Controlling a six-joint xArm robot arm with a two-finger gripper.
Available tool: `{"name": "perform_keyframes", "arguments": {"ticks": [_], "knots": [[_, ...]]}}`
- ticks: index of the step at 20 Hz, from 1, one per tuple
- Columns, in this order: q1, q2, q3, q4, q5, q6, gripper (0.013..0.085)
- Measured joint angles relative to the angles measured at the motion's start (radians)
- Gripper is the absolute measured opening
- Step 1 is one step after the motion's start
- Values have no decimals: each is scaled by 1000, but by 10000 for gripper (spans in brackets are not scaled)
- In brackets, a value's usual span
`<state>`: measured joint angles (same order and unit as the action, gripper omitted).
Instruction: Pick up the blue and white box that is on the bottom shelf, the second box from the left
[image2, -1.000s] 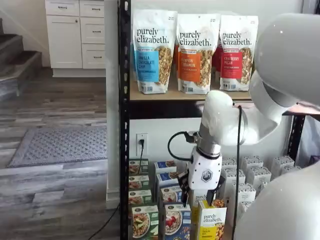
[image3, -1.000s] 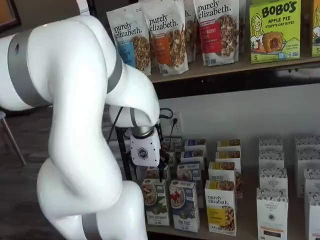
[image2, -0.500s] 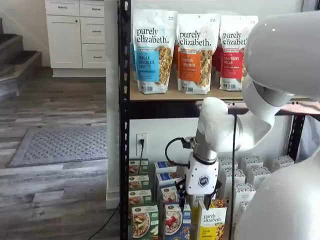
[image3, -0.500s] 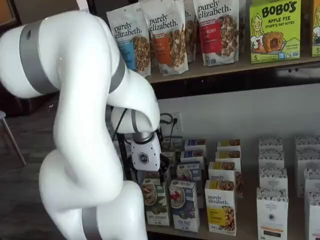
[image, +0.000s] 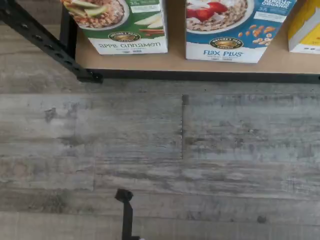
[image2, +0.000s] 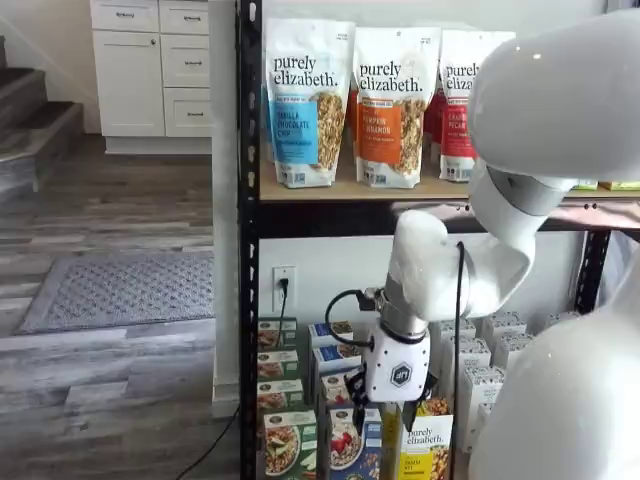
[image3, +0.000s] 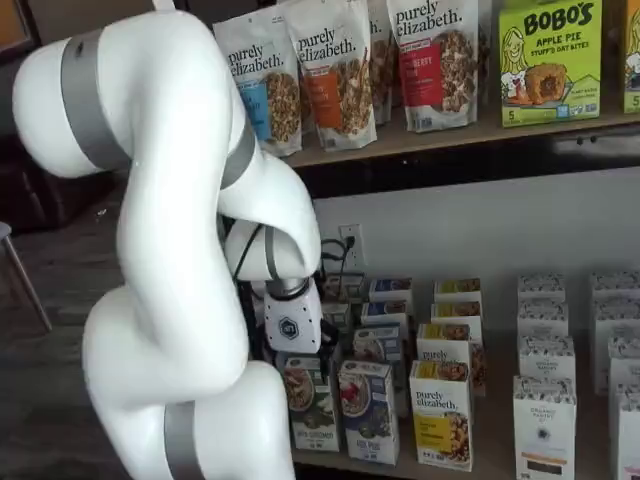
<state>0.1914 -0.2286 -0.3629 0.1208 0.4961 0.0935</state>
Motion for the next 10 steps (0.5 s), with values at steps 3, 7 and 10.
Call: {"name": "perform_keyframes", "arguments": {"ticks": [3,7,10], "knots": [[8,36,-4,10,-37,-4,850],[17,84,-17,19,-72,-5,850],[18,116,-28,6,-91,7,850]]}}
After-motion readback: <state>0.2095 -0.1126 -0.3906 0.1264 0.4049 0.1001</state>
